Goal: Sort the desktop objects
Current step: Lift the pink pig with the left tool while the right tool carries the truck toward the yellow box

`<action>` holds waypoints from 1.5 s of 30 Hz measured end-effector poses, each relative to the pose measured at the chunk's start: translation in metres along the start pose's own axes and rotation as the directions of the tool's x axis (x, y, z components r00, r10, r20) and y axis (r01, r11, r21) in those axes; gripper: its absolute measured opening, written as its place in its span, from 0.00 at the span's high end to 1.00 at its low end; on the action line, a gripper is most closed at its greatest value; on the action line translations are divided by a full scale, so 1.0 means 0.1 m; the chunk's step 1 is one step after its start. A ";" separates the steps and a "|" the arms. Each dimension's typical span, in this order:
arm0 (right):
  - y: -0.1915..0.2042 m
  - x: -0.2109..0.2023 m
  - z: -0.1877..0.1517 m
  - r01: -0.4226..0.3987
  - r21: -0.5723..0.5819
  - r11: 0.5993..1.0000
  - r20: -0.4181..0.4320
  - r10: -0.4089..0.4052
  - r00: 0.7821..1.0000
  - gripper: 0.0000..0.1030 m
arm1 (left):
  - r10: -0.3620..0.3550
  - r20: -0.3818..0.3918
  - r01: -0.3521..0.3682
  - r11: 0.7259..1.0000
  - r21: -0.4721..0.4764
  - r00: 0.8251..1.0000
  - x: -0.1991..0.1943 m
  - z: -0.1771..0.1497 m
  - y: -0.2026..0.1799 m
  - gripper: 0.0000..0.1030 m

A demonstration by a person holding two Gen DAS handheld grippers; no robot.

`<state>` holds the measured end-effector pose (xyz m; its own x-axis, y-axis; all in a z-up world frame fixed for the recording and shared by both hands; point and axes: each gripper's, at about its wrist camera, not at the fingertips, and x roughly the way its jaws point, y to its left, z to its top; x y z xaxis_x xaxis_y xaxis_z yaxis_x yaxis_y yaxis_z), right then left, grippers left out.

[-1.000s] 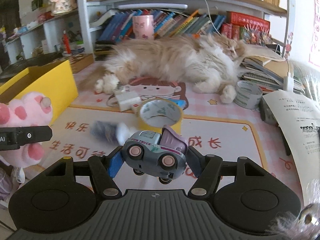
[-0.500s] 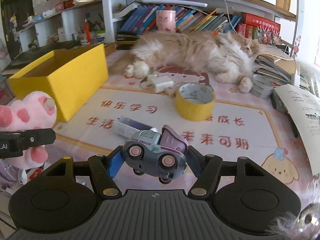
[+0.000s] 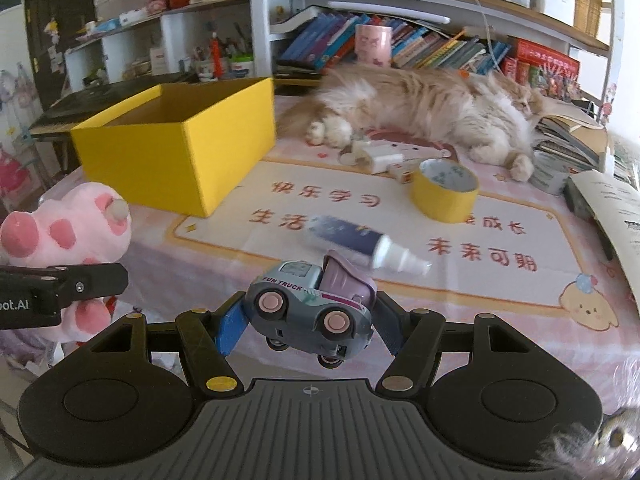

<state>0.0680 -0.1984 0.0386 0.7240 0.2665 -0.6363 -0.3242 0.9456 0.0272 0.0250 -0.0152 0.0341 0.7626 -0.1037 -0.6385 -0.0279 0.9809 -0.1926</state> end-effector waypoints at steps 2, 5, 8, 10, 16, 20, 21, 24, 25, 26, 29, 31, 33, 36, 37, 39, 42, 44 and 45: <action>0.09 -0.02 -0.03 -0.013 -0.011 1.000 -0.002 0.013 1.000 0.38 | 0.007 -0.003 -0.007 1.000 -0.009 1.000 -0.06 -0.05 0.06 0.38; 0.23 -0.04 -0.07 -0.035 -0.029 0.999 -0.007 0.035 0.999 0.38 | 0.020 -0.009 -0.020 1.000 -0.018 1.000 -0.14 -0.13 0.15 0.38; 0.37 -0.04 -0.11 -0.059 -0.051 0.997 -0.013 0.058 0.998 0.38 | 0.033 -0.011 -0.033 0.999 -0.027 0.999 -0.22 -0.19 0.24 0.38; 0.46 -0.05 -0.14 -0.074 -0.063 0.995 -0.015 0.073 0.997 0.38 | 0.040 -0.012 -0.041 0.999 -0.034 0.999 -0.26 -0.22 0.30 0.38; 0.69 -0.04 -0.17 -0.108 -0.088 0.990 -0.020 0.107 0.994 0.38 | 0.065 -0.013 -0.066 0.996 -0.053 0.998 -0.36 -0.28 0.48 0.38; 0.81 -0.04 -0.17 -0.124 -0.103 0.987 -0.021 0.123 0.992 0.38 | 0.078 -0.009 -0.079 0.995 -0.062 0.997 -0.40 -0.30 0.57 0.38; 0.84 -0.04 -0.17 -0.127 -0.106 0.986 -0.020 0.125 0.992 0.38 | 0.080 -0.007 -0.081 0.995 -0.064 0.997 -0.41 -0.31 0.59 0.38; 0.91 -0.02 -0.15 -0.135 -0.117 0.984 -0.021 0.134 0.991 0.38 | 0.088 -0.001 -0.088 0.994 -0.071 0.996 -0.44 -0.32 0.65 0.38; 0.94 -0.01 -0.15 -0.139 -0.121 0.983 -0.021 0.138 0.990 0.38 | 0.091 0.000 -0.090 0.993 -0.074 0.996 -0.45 -0.31 0.67 0.38; 0.96 -0.01 -0.14 -0.143 -0.125 0.982 -0.022 0.141 0.990 0.38 | 0.093 0.002 -0.093 0.993 -0.077 0.996 -0.45 -0.31 0.69 0.38; 1.02 0.01 -0.13 -0.152 -0.139 0.979 -0.020 0.151 0.988 0.38 | 0.100 0.006 -0.100 0.991 -0.085 0.995 -0.46 -0.31 0.75 0.38; 1.07 0.02 -0.12 -0.157 -0.148 0.976 -0.018 0.156 0.988 0.38 | 0.103 0.009 -0.102 0.991 -0.088 0.995 -0.46 -0.30 0.78 0.38; 1.10 0.03 -0.10 -0.160 -0.156 0.975 -0.017 0.159 0.987 0.38 | 0.102 0.010 -0.101 0.991 -0.087 0.995 -0.46 -0.29 0.80 0.38; 1.14 0.04 -0.08 -0.162 -0.162 0.973 -0.014 0.162 0.987 0.38 | 0.101 0.011 -0.100 0.992 -0.081 0.995 -0.46 -0.28 0.82 0.38; 1.15 0.05 -0.07 -0.164 -0.162 0.973 -0.016 0.163 0.986 0.38 | 0.102 0.011 -0.101 0.992 -0.079 0.995 -0.46 -0.28 0.83 0.38; 1.17 0.06 -0.06 -0.167 -0.162 0.973 -0.021 0.166 0.986 0.38 | 0.101 0.010 -0.100 0.992 -0.075 0.995 -0.46 -0.28 0.83 0.38; 1.20 0.07 -0.05 -0.171 -0.162 0.972 -0.025 0.169 0.985 0.38 | 0.097 0.006 -0.096 0.993 -0.070 0.995 -0.47 -0.28 0.85 0.38; 1.21 0.08 -0.04 -0.173 -0.163 0.971 -0.029 0.171 0.985 0.38 | 0.095 0.003 -0.095 0.993 -0.071 0.995 -0.46 -0.27 0.85 0.38; 1.22 0.08 -0.04 -0.175 -0.164 0.971 -0.032 0.172 0.984 0.38 | 0.095 0.003 -0.095 0.993 -0.072 0.995 -0.46 -0.27 0.86 0.38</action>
<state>0.0316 -0.0818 0.0340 0.6371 0.4194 -0.6467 -0.5418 0.8405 0.0113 -0.0298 0.0691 0.0268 0.7582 -0.0094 -0.6520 -0.1465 0.9719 -0.1844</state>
